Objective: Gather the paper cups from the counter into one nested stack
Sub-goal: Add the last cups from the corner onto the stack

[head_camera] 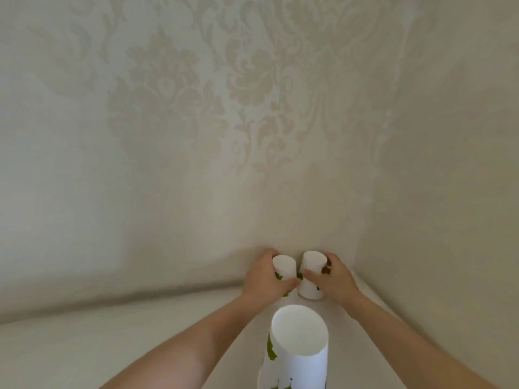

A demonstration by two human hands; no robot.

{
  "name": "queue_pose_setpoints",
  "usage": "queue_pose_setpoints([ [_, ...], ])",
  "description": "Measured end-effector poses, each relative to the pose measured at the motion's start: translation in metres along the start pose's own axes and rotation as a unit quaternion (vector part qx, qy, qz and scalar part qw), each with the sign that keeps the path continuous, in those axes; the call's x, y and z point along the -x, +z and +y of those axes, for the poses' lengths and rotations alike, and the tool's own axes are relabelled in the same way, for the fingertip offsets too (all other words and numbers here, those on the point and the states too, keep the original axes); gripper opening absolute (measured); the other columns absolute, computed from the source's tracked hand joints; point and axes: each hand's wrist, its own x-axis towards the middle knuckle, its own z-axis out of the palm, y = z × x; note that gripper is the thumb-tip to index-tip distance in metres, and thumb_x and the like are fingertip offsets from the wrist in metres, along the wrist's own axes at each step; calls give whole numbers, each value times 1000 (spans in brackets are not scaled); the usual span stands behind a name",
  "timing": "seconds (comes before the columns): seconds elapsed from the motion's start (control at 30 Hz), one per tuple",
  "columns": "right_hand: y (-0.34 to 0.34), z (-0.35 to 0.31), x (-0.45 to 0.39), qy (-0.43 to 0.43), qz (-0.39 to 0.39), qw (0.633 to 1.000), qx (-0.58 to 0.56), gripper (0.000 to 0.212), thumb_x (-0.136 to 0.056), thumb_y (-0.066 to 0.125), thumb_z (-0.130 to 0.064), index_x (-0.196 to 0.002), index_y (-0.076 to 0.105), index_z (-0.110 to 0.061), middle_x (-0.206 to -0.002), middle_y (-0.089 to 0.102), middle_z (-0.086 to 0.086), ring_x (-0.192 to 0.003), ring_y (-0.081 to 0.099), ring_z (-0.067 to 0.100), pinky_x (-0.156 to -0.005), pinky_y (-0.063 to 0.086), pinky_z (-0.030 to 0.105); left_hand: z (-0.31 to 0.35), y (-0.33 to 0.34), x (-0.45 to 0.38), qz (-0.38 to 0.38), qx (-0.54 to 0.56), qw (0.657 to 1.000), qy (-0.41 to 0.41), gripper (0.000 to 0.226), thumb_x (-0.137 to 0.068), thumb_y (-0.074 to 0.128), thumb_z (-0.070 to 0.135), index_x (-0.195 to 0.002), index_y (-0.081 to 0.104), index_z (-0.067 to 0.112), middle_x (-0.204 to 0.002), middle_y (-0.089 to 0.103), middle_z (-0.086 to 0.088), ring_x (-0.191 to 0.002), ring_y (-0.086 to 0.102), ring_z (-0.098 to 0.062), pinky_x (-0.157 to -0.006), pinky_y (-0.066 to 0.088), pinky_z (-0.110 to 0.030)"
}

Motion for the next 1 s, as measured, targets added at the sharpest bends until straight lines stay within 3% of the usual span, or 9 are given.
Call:
queue_pose_setpoints([
  [0.07,-1,1,7,3,4,1000,2,62,-78,80,-29,-132,53,-16,-116,60,-2,-105,56,18,-92,48,34,-2,-2,4,23,19,1000,-9,48,-68,83,32,-106,55,21,-102,64,0,-92,61,-18,-74,51,-28],
  [0.13,-14,-2,16,9,17,1000,1,59,-78,80,-30,-130,55,-14,-118,63,4,-107,59,23,-94,51,40,-1,-22,11,50,35,998,-19,48,-68,84,32,-108,60,19,-102,69,-2,-95,65,-21,-81,52,-31],
  [0.2,-38,-15,29,1,33,999,-14,57,-78,80,-29,-128,57,-13,-122,64,8,-109,62,27,-93,53,43,3,-60,22,81,49,995,-15,50,-67,85,30,-110,62,19,-101,69,0,-98,65,-21,-80,49,-29],
  [0.33,-100,-66,72,-72,35,996,-48,47,-81,78,-30,-122,64,-14,-119,68,5,-100,65,19,-85,56,35,49,-151,63,111,143,983,11,50,-63,88,26,-107,65,22,-104,71,1,-97,67,-19,-78,53,-29],
  [0.43,-130,-116,111,-127,4,988,-84,41,-81,75,-36,-118,67,-19,-116,70,2,-105,68,15,-91,57,37,103,-186,106,49,230,968,82,49,-66,86,20,-111,67,21,-106,72,-1,-95,68,-14,-76,55,-20],
  [0.6,-147,-184,162,-195,-18,976,-93,44,-79,74,-45,-117,69,-23,-115,73,-1,-109,69,14,-94,57,37,154,-177,156,-74,241,961,113,51,-64,86,21,-111,68,24,-109,73,1,-106,68,-16,-93,53,-29],
  [0.83,-136,-180,197,-221,-5,973,-70,33,-81,72,-45,-107,70,-26,-109,74,-5,-100,72,18,-91,58,38,111,-119,182,-132,134,980,59,57,-54,90,29,-107,68,26,-105,73,3,-100,68,-15,-91,57,-38],
  [0.93,-120,-169,203,-212,-54,972,-83,37,-80,73,-43,-112,69,-24,-111,74,-4,-102,72,17,-92,58,40,89,-110,186,-159,141,976,38,61,-57,91,24,-112,65,25,-111,72,5,-104,67,-12,-97,54,-40],
  [1.0,-104,-158,207,-214,-95,970,-66,39,-80,75,-41,-115,68,-25,-111,74,-4,-101,73,15,-91,59,39,72,-114,189,-181,140,973,34,76,-53,92,26,-121,58,30,-121,68,10,-114,61,-6,-106,47,-37],
])
